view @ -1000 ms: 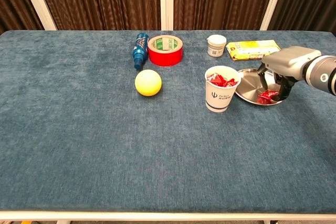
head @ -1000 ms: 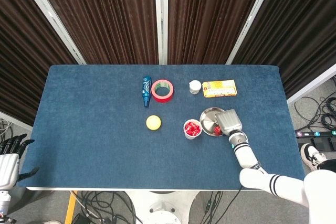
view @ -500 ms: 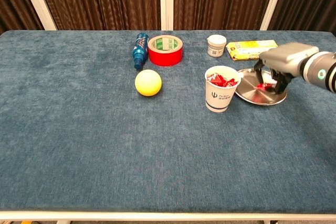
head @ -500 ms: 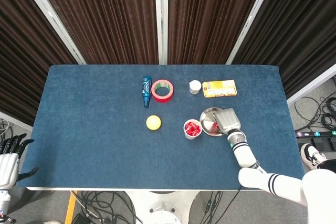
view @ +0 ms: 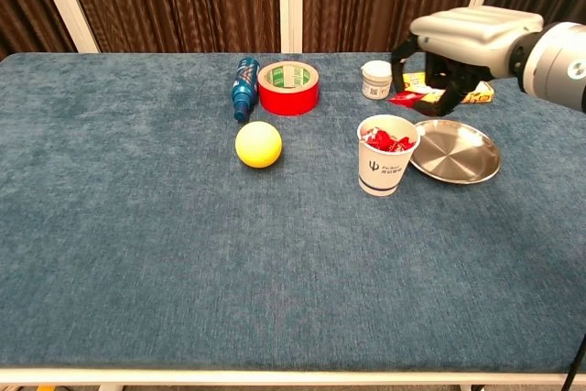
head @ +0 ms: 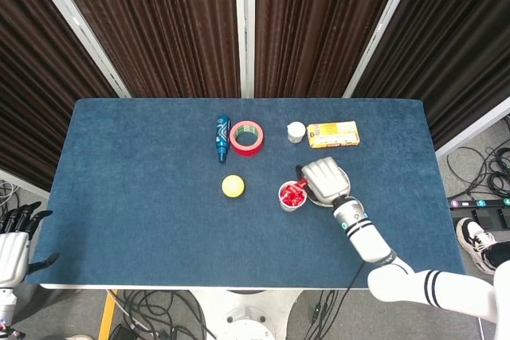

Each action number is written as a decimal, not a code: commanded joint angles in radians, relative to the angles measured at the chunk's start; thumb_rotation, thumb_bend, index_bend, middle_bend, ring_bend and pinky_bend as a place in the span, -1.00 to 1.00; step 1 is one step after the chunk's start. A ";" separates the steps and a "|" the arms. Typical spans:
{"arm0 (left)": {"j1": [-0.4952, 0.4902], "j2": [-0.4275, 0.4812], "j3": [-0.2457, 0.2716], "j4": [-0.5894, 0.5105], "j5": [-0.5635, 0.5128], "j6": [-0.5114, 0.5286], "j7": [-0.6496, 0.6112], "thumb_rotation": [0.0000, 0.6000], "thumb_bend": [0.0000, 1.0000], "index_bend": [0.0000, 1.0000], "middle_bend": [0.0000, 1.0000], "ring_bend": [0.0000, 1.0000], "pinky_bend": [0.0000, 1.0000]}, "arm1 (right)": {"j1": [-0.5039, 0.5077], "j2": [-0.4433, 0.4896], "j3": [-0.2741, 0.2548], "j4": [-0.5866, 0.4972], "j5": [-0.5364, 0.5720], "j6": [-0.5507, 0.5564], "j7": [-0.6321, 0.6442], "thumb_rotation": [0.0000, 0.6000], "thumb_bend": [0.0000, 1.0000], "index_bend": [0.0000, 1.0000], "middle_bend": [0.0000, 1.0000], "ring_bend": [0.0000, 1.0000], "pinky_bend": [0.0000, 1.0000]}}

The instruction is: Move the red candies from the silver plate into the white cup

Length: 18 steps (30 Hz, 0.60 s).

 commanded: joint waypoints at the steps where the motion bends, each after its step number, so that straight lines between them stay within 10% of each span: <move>1: 0.000 0.000 0.001 -0.001 0.001 0.001 -0.001 1.00 -1.00 -0.42 -0.56 -0.75 -0.75 | 0.007 -0.009 -0.012 -0.004 -0.012 -0.007 -0.007 1.00 -0.27 0.01 1.00 1.00 1.00; 18: 0.003 -0.006 -0.002 0.007 0.000 0.007 -0.005 1.00 -1.00 -0.42 -0.56 -0.75 -0.75 | -0.084 0.037 -0.034 -0.049 -0.111 0.128 0.090 1.00 -0.51 -0.69 0.99 0.98 1.00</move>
